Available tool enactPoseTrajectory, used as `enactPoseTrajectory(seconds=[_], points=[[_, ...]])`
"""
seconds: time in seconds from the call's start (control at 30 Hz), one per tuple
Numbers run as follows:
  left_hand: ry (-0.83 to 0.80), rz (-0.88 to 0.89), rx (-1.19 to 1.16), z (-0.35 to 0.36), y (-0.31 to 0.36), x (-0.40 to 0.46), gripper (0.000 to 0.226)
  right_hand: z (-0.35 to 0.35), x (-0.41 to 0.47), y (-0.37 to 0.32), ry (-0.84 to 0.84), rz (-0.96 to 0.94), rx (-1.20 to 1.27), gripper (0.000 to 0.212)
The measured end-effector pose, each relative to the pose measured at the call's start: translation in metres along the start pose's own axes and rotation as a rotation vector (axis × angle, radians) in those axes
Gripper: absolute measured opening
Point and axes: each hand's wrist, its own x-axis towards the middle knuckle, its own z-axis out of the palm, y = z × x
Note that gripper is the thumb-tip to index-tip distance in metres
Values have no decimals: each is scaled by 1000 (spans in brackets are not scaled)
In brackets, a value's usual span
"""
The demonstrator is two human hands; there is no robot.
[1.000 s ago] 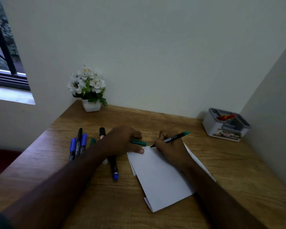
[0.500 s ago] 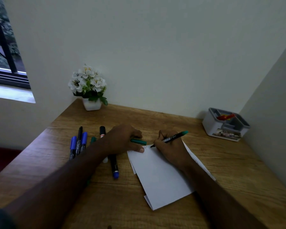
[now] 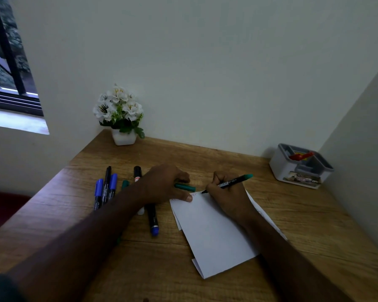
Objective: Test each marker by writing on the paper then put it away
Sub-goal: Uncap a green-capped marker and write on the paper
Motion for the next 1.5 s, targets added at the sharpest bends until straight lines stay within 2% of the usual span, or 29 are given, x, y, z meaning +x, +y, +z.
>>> enactPoseTrajectory(seconds=[0.37,0.63,0.9,1.5], points=[[0,5,-14,-1,2,-2,58,1,2,0,8,-29,-28,31],[7,5,-24,-2,1,-3,56,0,2,2,10,-60,-20,40],[8,-5,-29,-1,1,-2,61,0,2,2,27,-55,-25,40],[2,6,-4,-1,2,-2,57,1,2,1,40,-17,-18,37]])
